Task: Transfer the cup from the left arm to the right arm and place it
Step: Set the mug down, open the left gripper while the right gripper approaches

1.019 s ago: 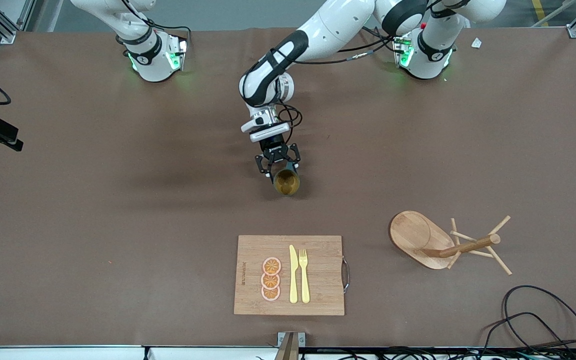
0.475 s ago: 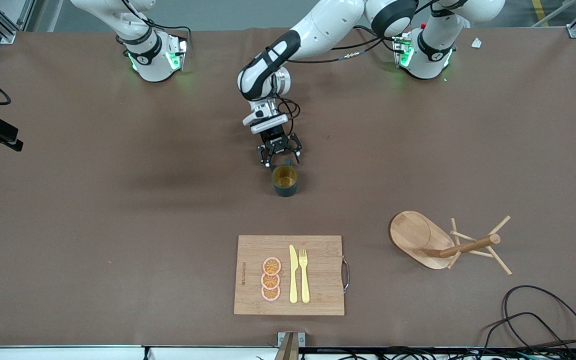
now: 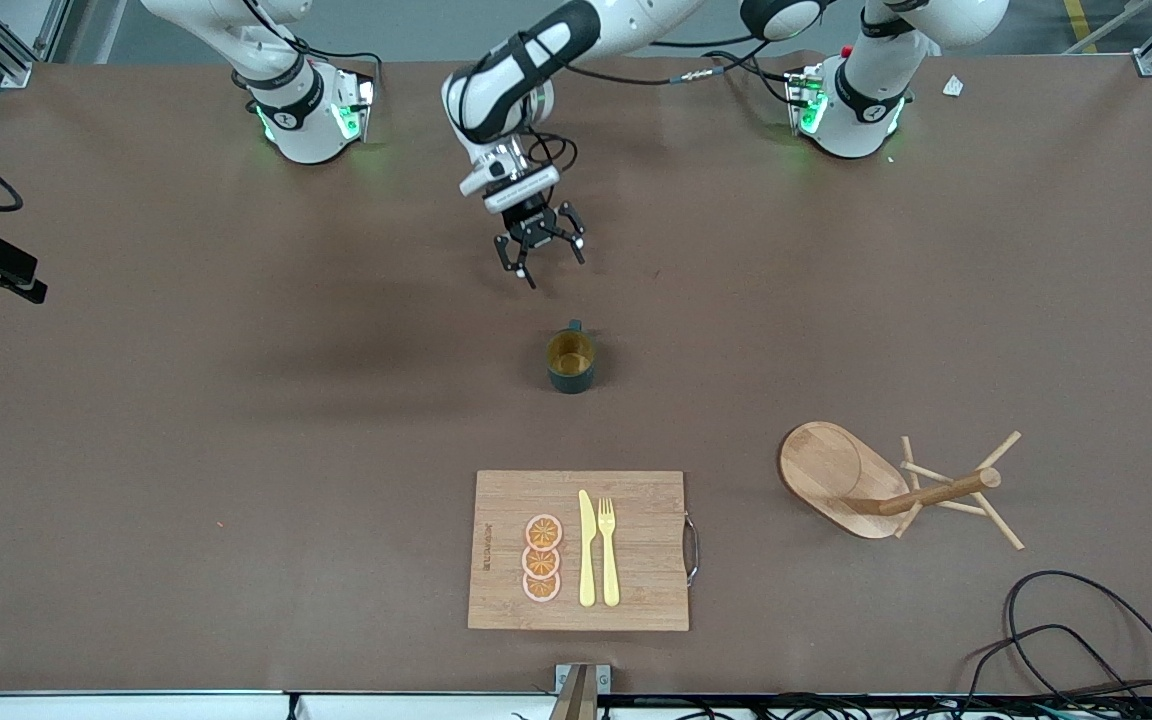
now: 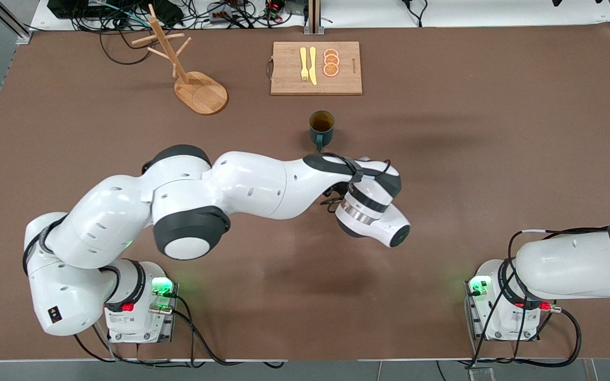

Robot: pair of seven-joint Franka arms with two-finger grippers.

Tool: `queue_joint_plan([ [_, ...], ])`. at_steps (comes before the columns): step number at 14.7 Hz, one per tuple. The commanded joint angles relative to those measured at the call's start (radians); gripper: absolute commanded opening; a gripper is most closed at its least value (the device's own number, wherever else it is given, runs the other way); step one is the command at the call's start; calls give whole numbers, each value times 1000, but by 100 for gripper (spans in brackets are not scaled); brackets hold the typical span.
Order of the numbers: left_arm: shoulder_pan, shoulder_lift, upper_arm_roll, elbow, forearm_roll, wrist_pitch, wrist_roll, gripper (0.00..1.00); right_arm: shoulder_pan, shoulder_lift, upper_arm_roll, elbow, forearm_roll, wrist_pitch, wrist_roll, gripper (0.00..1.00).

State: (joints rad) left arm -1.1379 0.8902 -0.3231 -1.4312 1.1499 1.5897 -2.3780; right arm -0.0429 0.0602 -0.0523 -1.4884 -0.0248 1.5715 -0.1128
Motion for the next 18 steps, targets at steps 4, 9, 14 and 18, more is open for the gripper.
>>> queue_joint_plan([
  [4, 81, -261, -4, -14, -286, -2, 183, 99, -6, 0, 6, -6, 0, -1, -11, 100],
  [9, 317, -445, -5, 47, -513, 21, 434, 99, 35, 15, 9, -9, 0, 5, 7, 100],
  [14, 639, -551, -7, 75, -738, 56, 736, 99, 175, 128, 11, -1, 54, 84, 210, 100],
  [18, 874, -614, -10, 75, -849, 56, 1136, 100, 368, 226, 12, 10, 79, 156, 610, 100],
])
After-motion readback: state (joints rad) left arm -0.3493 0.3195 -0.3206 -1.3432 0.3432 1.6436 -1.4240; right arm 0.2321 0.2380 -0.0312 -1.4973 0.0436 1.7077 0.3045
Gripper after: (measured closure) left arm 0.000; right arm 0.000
